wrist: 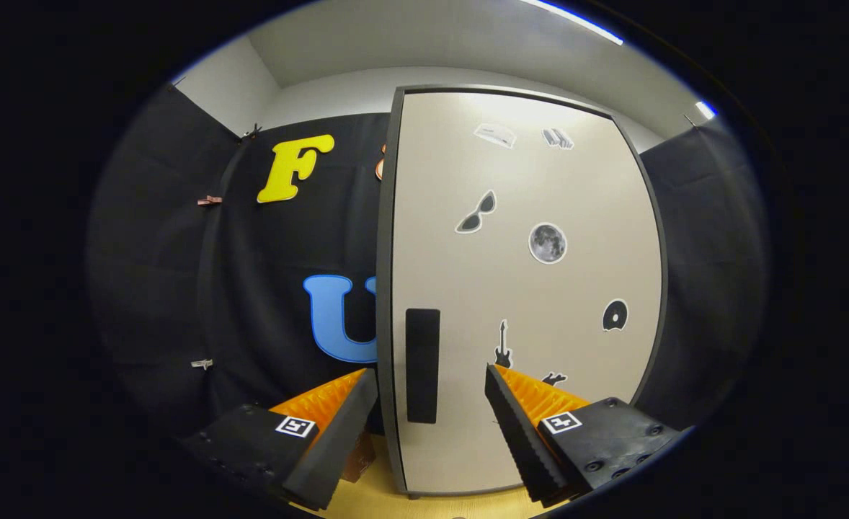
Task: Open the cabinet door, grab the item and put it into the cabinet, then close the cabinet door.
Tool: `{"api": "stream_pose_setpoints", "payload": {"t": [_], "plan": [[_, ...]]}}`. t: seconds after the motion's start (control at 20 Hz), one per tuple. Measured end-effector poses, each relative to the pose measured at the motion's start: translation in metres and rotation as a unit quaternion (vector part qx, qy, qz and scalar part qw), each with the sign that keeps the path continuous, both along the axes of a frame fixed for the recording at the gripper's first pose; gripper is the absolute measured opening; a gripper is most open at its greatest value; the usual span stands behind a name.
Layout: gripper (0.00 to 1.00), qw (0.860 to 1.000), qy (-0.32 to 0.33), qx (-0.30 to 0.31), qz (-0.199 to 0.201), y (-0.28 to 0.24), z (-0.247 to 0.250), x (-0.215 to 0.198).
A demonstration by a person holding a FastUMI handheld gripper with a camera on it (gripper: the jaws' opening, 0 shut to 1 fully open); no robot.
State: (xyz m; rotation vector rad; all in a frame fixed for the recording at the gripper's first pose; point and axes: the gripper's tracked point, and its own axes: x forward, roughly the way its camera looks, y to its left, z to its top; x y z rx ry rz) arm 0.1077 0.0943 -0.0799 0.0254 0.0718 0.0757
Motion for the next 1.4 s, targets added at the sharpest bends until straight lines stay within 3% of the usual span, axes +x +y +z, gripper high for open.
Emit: {"api": "stream_pose_setpoints", "payload": {"t": [0.35,0.65,0.75,0.95,1.0,1.1,1.15,1.4], "plan": [[0.95,1.000,0.008,-0.002,-0.013,0.006,-0.023,0.038],[0.73,0.999,0.003,-0.004,-0.044,0.004,-0.027,0.054],[0.43,0.999,0.005,-0.006,-0.053,0.007,-0.028,0.059],[0.35,0.997,0.010,-0.020,-0.072,0.006,-0.032,0.060],[0.28,0.997,0.010,-0.023,-0.070,0.008,-0.032,0.059],[0.28,0.999,0.013,-0.022,-0.048,0.006,-0.032,0.060],[0.21,0.999,0.019,-0.007,-0.040,0.007,-0.034,0.059],[0.21,0.999,0.019,-0.017,-0.037,0.007,-0.032,0.053]]}}
